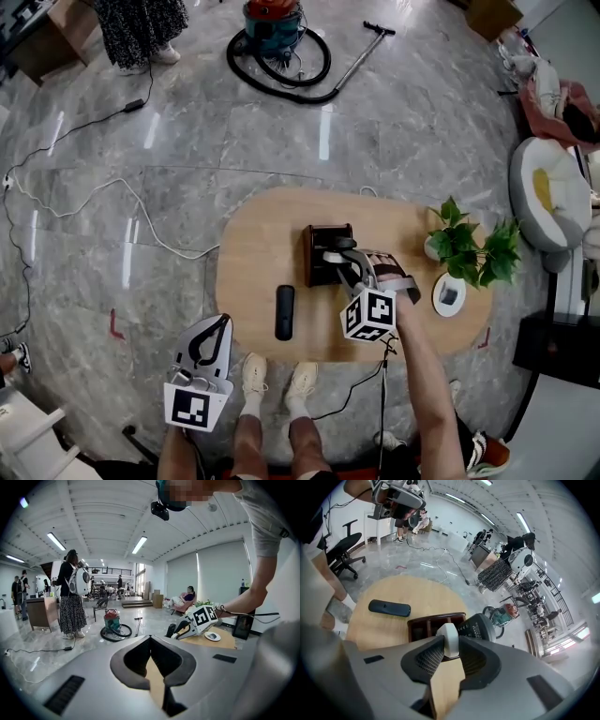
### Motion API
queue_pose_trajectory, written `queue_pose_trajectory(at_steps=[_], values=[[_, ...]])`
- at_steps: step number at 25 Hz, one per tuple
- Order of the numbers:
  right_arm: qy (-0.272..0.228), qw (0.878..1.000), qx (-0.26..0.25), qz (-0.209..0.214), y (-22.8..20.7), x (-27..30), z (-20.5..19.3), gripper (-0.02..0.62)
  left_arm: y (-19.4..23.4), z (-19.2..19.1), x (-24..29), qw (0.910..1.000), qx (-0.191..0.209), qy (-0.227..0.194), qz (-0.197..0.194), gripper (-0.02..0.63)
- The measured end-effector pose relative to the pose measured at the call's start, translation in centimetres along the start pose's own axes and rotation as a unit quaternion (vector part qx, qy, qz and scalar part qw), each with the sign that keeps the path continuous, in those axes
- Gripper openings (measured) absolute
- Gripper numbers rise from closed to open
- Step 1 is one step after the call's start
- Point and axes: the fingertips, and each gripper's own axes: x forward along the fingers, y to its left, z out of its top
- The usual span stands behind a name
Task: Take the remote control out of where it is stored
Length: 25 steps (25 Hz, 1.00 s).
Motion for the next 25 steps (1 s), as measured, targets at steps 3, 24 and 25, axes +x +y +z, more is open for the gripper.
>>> queue_pose_trajectory(at_steps=[3,24,25], values=[[-0.001,1.000,-0.001,-0.006,-0.2,-0.8,0.1,0.106,-0.3,0.1,-0.2,1.0000,0.004,0.001,-0.003,0.005],[-0.019,0.997,-0.006,-0.071,-0.7,-8.3,0.5,0.104,-3.8,1.3,-2.0,0.9997,0.015,-0.012,-0.016,0.005],[-0.020,0.997,-0.007,-0.075,-0.6,-8.6,0.5,0.103,-3.9,1.3,-2.1,0.9997,0.015,-0.012,-0.016,0.005]])
